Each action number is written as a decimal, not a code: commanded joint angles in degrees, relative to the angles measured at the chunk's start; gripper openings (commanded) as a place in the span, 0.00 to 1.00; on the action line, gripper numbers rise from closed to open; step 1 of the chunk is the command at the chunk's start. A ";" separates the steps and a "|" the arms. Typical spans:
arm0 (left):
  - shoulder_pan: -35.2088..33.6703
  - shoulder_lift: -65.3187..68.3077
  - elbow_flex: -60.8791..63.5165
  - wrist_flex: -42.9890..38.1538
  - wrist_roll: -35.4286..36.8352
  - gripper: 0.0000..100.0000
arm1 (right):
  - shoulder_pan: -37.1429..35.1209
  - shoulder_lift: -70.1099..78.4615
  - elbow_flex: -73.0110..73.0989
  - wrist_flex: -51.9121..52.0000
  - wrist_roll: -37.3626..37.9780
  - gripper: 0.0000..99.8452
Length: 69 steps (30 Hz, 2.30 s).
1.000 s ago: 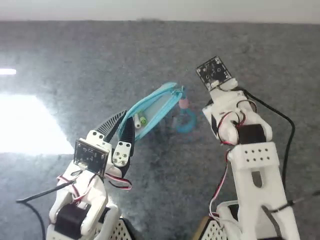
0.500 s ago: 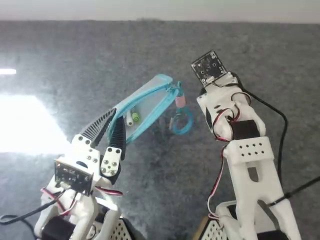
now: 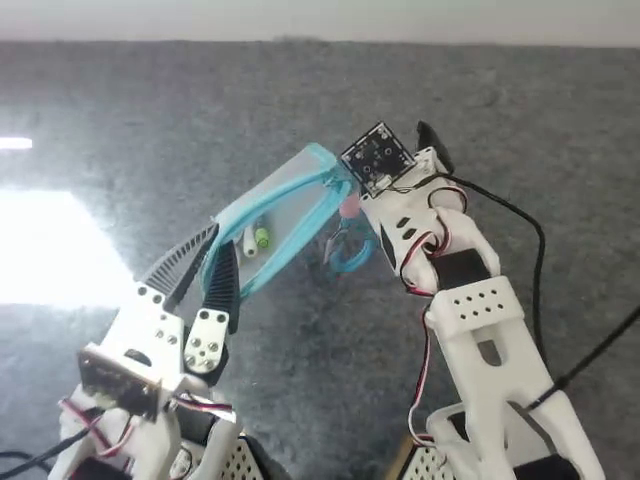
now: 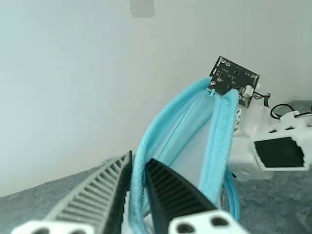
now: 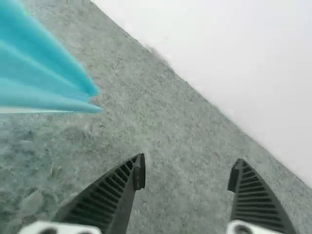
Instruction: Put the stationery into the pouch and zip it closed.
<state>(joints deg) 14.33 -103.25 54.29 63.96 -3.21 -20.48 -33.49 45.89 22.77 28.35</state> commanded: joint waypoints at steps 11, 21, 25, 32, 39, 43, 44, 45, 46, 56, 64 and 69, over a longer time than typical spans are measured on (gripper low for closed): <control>0.26 -1.23 -2.15 5.45 -0.70 0.01 | -4.44 -3.82 -10.55 8.22 -5.19 0.31; -0.09 -1.14 0.22 2.64 -0.79 0.01 | -6.11 -17.89 -10.37 29.67 -5.54 0.31; -0.09 -1.14 3.91 0.26 -0.79 0.01 | -6.46 -27.30 -10.46 36.79 -5.71 0.31; 0.09 -1.14 5.32 -2.11 -0.62 0.01 | -11.21 -33.36 -7.12 40.75 -12.66 0.31; -0.09 -1.14 4.26 -1.85 -0.53 0.01 | -12.79 -28.62 -1.32 35.12 -20.75 0.31; -0.09 -1.14 4.44 -1.85 -0.53 0.01 | -13.49 -28.09 -0.70 34.24 -24.09 0.31; 0.00 -1.14 4.53 -2.02 -0.53 0.01 | -14.29 -27.91 -0.44 33.54 -24.79 0.31; 0.09 -1.14 4.53 -2.02 -0.53 0.01 | -15.08 -27.65 0.18 32.66 -25.14 0.31; 0.18 -1.14 4.53 -2.02 -0.53 0.01 | -15.60 -27.38 0.79 31.60 -25.32 0.31; 0.18 -1.14 4.44 -1.85 -0.53 0.01 | -9.10 -20.09 4.40 18.42 -25.05 0.31; 0.18 -1.14 4.62 -1.85 -0.53 0.01 | -8.31 -18.95 4.57 14.46 -25.05 0.24; 0.18 -1.14 4.62 -1.76 -0.53 0.01 | -7.96 -19.47 4.31 10.95 -22.33 0.03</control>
<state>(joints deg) 14.24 -103.34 61.14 64.57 -3.21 -29.01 -52.57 50.81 36.22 3.82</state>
